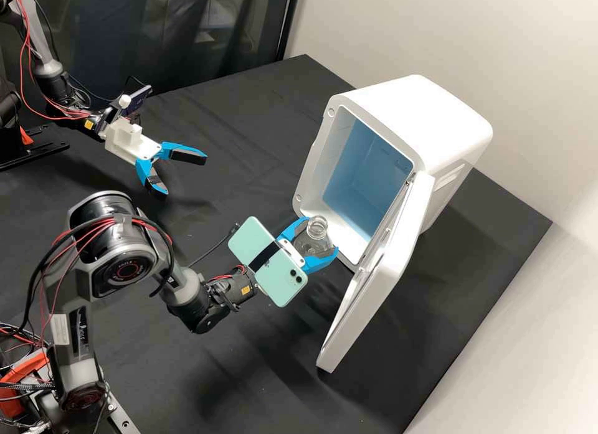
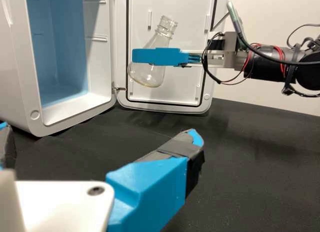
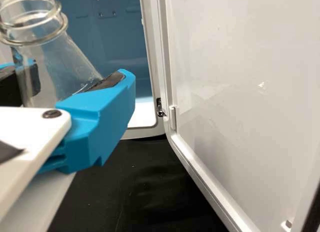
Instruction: Take the flask out of the incubator
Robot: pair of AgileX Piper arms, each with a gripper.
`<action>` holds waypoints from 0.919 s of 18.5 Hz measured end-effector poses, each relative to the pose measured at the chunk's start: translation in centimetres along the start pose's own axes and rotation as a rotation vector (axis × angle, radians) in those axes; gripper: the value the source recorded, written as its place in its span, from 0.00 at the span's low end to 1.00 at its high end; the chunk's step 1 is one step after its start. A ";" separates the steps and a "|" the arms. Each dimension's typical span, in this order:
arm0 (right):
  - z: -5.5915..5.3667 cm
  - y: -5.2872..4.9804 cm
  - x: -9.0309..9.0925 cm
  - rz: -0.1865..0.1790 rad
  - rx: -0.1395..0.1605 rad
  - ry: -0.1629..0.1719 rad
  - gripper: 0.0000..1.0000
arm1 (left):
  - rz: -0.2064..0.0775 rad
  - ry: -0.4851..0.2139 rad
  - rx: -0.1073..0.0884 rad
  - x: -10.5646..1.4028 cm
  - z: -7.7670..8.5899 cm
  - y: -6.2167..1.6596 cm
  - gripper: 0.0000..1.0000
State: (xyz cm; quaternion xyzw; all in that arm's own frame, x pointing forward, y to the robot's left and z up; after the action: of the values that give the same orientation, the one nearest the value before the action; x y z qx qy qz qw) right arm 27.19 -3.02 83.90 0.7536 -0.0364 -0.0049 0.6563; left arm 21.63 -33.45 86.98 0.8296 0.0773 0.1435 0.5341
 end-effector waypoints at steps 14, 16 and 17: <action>-1.5 -3.8 -2.9 -0.156 -0.109 0.067 0.00 | 0.005 -0.004 -0.001 0.0 0.1 0.12 1.00; -1.3 -4.8 -2.7 -0.189 -0.133 0.057 0.00 | 0.006 -0.004 0.000 0.0 0.1 0.14 1.00; -1.2 -5.2 -2.6 -0.199 -0.133 0.047 0.00 | 0.006 -0.004 0.000 0.0 0.1 0.14 1.00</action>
State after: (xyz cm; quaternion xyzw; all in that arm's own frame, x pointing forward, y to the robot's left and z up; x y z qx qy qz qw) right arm 24.90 -1.00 78.78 0.7081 0.0543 -0.0546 0.7019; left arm 21.63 -33.61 87.06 0.8299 0.0739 0.1434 0.5340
